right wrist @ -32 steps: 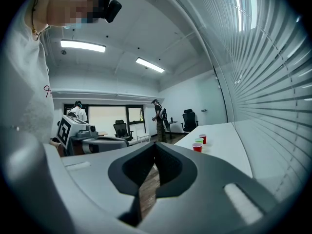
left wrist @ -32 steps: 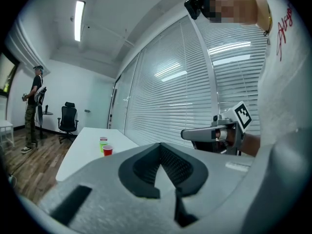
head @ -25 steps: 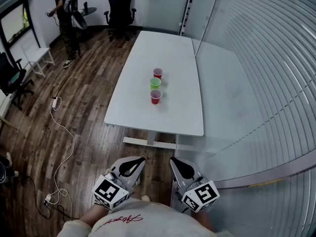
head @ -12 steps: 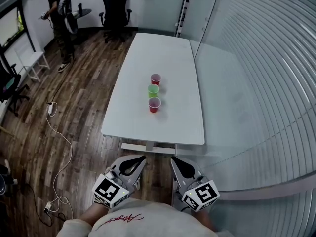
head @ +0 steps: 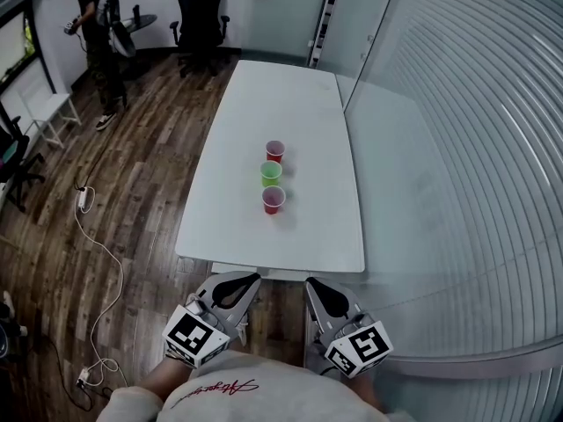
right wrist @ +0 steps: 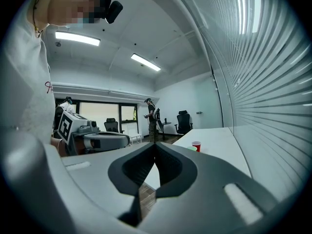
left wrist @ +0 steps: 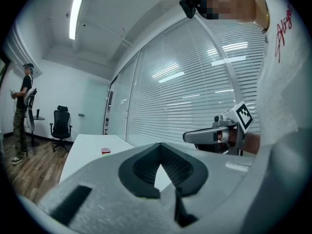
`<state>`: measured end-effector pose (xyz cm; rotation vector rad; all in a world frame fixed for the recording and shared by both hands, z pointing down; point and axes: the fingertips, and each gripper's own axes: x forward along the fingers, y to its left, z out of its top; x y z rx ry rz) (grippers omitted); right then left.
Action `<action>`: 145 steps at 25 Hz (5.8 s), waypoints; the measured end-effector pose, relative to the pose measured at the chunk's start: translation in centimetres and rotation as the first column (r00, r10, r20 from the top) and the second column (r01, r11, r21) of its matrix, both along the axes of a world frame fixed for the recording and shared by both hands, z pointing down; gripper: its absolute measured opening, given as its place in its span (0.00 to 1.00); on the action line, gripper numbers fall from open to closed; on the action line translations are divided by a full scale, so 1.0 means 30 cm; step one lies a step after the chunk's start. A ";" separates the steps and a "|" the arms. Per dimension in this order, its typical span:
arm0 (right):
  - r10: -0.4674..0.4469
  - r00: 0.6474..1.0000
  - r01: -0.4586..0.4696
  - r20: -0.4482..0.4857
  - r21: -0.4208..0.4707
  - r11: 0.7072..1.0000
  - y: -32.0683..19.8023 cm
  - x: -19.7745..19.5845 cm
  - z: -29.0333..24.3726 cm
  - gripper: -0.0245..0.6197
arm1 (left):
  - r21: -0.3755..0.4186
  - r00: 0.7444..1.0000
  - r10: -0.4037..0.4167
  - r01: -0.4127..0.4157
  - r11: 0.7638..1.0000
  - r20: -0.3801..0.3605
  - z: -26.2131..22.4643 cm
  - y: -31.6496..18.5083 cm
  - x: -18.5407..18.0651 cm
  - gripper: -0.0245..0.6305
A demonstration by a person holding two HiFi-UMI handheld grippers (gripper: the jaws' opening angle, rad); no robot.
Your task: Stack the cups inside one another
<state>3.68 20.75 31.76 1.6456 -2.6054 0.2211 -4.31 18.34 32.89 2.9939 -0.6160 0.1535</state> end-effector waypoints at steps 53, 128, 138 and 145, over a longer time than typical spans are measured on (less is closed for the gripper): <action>0.037 0.999 -0.038 -0.010 -0.058 0.998 -0.775 0.011 0.057 0.04 | -0.047 0.997 0.077 -0.078 0.996 -0.013 0.043 -0.804 0.073 0.03; -0.165 0.972 0.152 -0.170 -0.087 0.985 -1.600 0.350 0.297 0.14 | -0.079 0.954 -0.291 0.296 0.952 0.071 0.129 -1.262 0.130 0.03; -0.198 0.963 0.182 -0.183 -0.105 0.978 -1.658 0.318 0.349 0.27 | -0.085 0.948 -0.308 0.314 0.946 0.078 0.139 -1.276 0.114 0.03; -0.216 0.956 0.193 -0.199 -0.128 0.973 -1.707 0.318 0.393 0.39 | -0.098 0.949 -0.305 0.312 0.945 0.086 0.159 -1.287 0.126 0.03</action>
